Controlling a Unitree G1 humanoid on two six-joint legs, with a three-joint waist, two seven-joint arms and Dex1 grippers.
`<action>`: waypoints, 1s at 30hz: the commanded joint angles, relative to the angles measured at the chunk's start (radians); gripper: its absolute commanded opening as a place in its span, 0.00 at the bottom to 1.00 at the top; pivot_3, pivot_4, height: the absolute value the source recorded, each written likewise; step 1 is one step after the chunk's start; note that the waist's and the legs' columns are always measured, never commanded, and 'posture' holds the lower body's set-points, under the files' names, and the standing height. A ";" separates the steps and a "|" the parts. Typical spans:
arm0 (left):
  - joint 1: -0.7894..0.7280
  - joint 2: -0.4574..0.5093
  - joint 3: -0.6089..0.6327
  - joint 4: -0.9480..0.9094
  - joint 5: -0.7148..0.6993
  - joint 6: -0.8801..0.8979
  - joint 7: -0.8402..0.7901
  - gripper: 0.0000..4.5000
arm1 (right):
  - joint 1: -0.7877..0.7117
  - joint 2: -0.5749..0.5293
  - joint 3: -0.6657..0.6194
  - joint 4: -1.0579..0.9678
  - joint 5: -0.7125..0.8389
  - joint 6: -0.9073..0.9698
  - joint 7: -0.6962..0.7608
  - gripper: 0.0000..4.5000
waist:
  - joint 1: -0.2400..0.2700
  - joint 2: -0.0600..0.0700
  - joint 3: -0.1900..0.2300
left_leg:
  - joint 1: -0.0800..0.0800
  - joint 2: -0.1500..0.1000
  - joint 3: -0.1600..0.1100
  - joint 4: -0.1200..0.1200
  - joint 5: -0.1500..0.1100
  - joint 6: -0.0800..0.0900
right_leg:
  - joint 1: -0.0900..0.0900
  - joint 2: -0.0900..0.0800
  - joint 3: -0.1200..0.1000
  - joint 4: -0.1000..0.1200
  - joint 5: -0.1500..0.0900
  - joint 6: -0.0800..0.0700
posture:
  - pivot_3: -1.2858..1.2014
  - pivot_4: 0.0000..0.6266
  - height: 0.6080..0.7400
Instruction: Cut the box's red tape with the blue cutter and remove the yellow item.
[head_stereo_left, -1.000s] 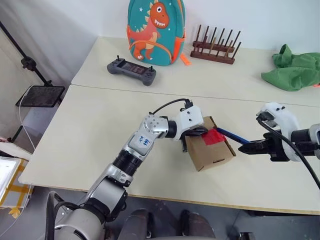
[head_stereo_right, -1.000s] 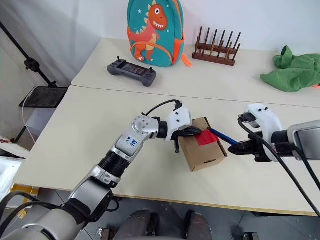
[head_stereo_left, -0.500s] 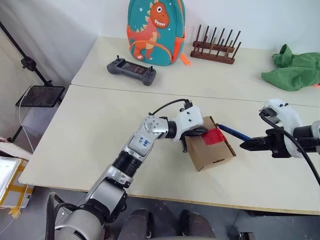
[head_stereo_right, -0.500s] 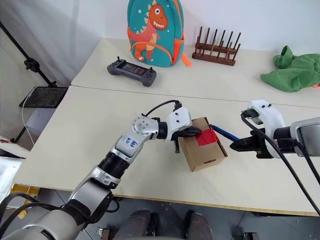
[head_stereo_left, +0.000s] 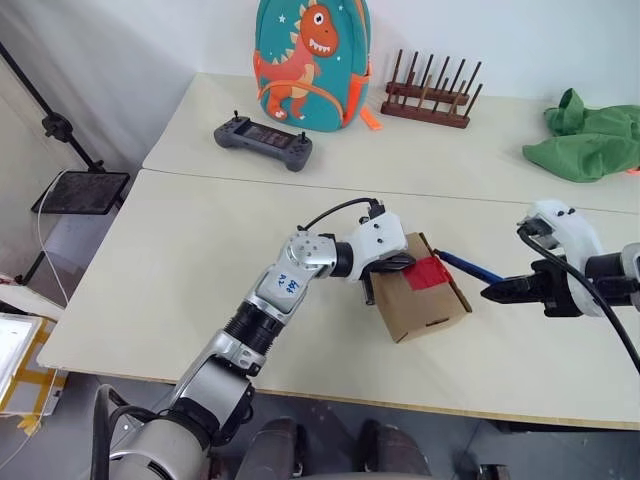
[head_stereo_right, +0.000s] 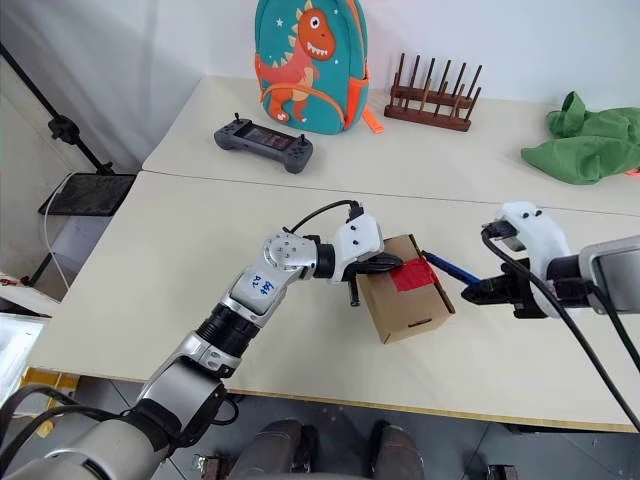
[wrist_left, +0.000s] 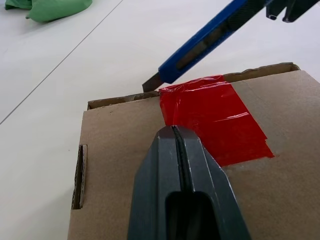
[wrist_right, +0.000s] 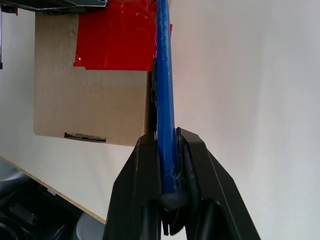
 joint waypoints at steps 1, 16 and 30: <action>0.054 0.006 -0.065 0.056 0.039 0.063 -0.015 0.00 | -0.002 0.001 -0.033 -0.010 -0.004 0.002 0.012 0.03 | 0.000 0.000 0.000 | 0.000 0.000 0.000 0.000 0.000 0.000 | 0.000 0.000 0.000 0.000 0.000 0.000 | 0.52 0.24 1.00; 0.053 0.003 -0.066 0.056 0.037 0.065 -0.015 0.00 | -0.066 0.018 -0.072 0.013 -0.111 0.048 0.078 0.03 | 0.000 0.000 0.000 | 0.000 0.001 0.000 0.000 0.000 0.000 | 0.000 0.001 0.000 0.000 0.000 0.000 | 0.52 0.24 1.00; 0.059 0.013 -0.067 0.041 0.037 0.078 -0.019 0.00 | 0.093 0.012 -0.103 -0.056 -0.074 0.017 0.063 0.03 | -0.001 0.000 0.000 | 0.000 0.001 0.000 0.000 0.000 0.000 | 0.000 0.003 0.000 0.000 0.000 0.000 | 0.52 0.24 1.00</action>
